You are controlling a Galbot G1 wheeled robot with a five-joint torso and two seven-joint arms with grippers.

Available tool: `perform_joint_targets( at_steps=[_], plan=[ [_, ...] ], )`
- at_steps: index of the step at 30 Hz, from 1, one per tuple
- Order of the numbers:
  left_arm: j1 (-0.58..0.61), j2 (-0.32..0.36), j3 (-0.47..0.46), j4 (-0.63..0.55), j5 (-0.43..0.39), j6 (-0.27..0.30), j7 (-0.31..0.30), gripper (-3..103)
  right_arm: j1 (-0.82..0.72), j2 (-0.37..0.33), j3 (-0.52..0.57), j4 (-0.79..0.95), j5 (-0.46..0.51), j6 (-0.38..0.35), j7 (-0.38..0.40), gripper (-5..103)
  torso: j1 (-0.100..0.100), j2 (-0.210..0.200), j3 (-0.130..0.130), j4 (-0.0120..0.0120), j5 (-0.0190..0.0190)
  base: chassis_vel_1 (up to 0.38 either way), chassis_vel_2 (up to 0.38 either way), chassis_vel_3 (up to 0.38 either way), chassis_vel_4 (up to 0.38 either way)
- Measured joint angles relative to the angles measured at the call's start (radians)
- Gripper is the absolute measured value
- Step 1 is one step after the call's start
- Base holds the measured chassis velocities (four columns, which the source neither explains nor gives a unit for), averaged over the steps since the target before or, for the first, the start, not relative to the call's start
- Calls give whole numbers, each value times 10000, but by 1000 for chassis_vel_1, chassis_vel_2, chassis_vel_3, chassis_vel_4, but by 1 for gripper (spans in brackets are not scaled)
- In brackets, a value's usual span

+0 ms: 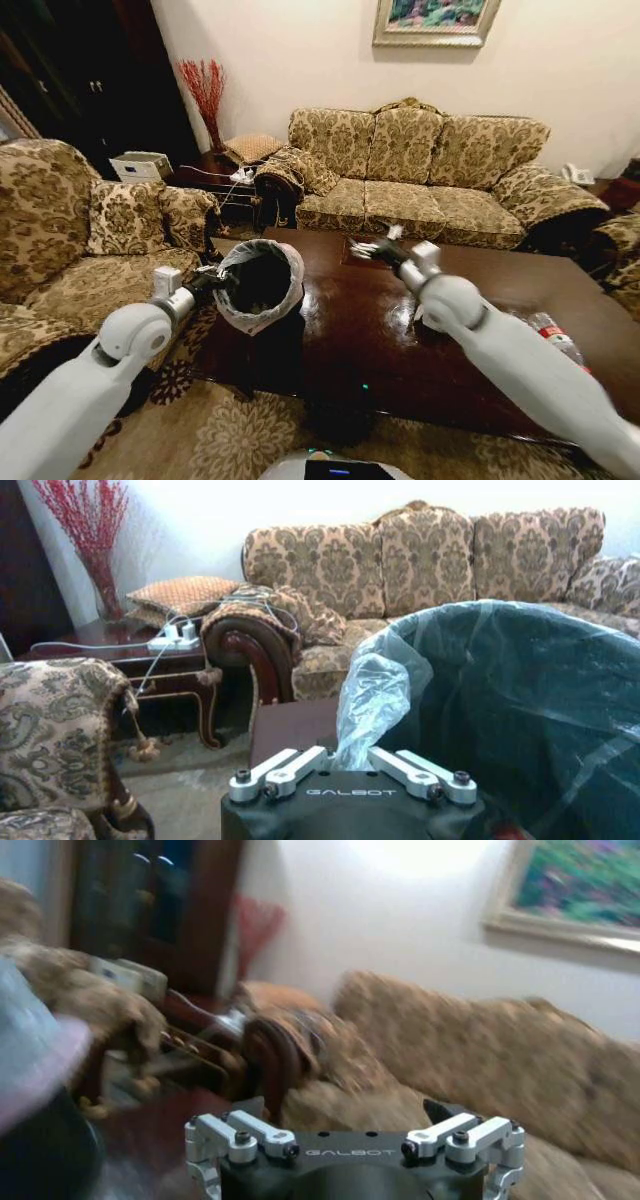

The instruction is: Move to the front of the table and place the trash on the table into the trash bin.

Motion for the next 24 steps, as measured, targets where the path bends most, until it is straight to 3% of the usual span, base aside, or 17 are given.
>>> perform_joint_targets(
  at_steps=[2,3,6,11,16,24],
  plan=[
    [211,-345,-4,-176,335,-12,-27,1,-1894,572,1638,399,-392,-11,245,100,-1,2,-2,0,-9,0,0,0,0],
    [211,-345,-4,-176,335,-12,-27,1,-1894,572,1638,399,-392,-11,245,100,-1,2,-2,0,-9,0,0,0,0],
    [546,-751,-67,-262,826,-148,47,1,-3650,1224,3080,661,-921,215,171,100,-2,1,-2,3,-8,0,0,0,0],
    [760,-999,-125,-386,1046,-233,106,1,-4590,1758,4195,935,-968,322,63,100,-2,2,-2,3,-10,0,0,0,0],
    [806,-1067,-86,-464,1107,-276,75,1,-5019,1943,4744,950,-922,684,-38,100,-1,1,0,4,-11,-45,-49,-24,-16],
    [894,-1078,-131,-515,1010,-579,-155,1,-5031,2035,4692,942,-932,754,-93,100,-1,2,-1,-2,-11,-126,-141,5,6]
  ],
)
